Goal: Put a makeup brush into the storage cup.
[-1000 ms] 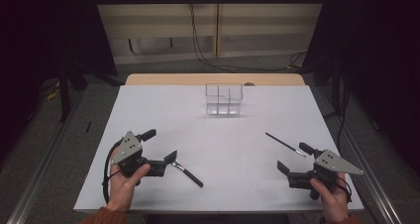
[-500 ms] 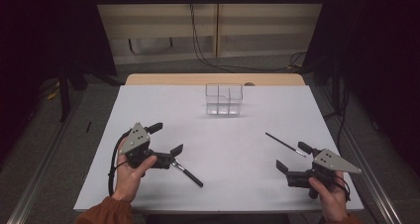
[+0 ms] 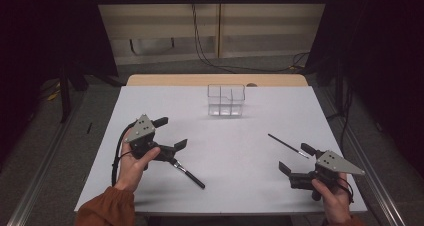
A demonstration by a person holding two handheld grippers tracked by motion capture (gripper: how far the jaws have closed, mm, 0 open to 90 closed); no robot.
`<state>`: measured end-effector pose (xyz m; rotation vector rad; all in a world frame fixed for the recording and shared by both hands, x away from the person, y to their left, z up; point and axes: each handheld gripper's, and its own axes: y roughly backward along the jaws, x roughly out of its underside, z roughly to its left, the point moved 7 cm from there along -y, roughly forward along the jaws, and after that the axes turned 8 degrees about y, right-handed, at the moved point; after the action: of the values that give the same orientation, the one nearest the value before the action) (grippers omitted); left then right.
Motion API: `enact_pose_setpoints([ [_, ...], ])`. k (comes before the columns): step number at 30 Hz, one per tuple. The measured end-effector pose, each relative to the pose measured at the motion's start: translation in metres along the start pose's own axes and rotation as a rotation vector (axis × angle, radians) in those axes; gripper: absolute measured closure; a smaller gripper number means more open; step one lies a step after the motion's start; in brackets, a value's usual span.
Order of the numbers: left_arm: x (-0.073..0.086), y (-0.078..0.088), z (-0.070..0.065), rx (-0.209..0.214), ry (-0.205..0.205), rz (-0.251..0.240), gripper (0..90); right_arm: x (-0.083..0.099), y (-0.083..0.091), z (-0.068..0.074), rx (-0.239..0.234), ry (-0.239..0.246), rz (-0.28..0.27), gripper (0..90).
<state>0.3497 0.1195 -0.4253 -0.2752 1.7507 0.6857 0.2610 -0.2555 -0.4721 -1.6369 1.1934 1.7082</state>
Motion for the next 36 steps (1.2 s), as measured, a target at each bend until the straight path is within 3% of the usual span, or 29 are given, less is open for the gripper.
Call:
enact_pose_setpoints([
  [4,0.004,-0.004,-0.002,0.023,-0.012,0.073,2.9,0.0,0.0,0.001,-0.002,0.003,0.0,0.2],
  [12,0.011,-0.008,0.001,0.008,-0.013,0.149,3.2,0.0,0.0,0.001,-0.004,0.003,0.003,0.2],
  [14,0.015,-0.008,0.001,0.014,-0.036,0.203,3.5,0.0,0.0,0.001,-0.006,0.004,0.004,0.2],
  [17,0.017,-0.009,0.0,0.018,-0.047,0.231,4.5,0.0,0.0,0.001,-0.007,0.004,0.005,0.2],
  [21,0.019,-0.01,-0.004,0.021,-0.096,0.298,4.5,0.0,0.0,0.001,-0.004,0.009,0.005,0.2],
  [25,0.02,-0.011,-0.006,0.031,-0.105,0.336,6.2,0.0,0.001,0.001,-0.006,0.003,0.003,0.2],
  [27,0.023,-0.011,-0.006,0.043,-0.127,0.393,6.3,0.0,0.001,0.001,-0.008,0.001,0.003,0.2],
  [30,0.025,-0.012,-0.007,0.054,-0.142,0.42,5.5,0.0,0.001,0.001,-0.008,0.0,0.002,0.2],
  [36,0.037,-0.013,-0.006,0.087,-0.206,0.548,6.3,-0.001,0.002,0.001,-0.014,-0.002,-0.001,0.1],
])
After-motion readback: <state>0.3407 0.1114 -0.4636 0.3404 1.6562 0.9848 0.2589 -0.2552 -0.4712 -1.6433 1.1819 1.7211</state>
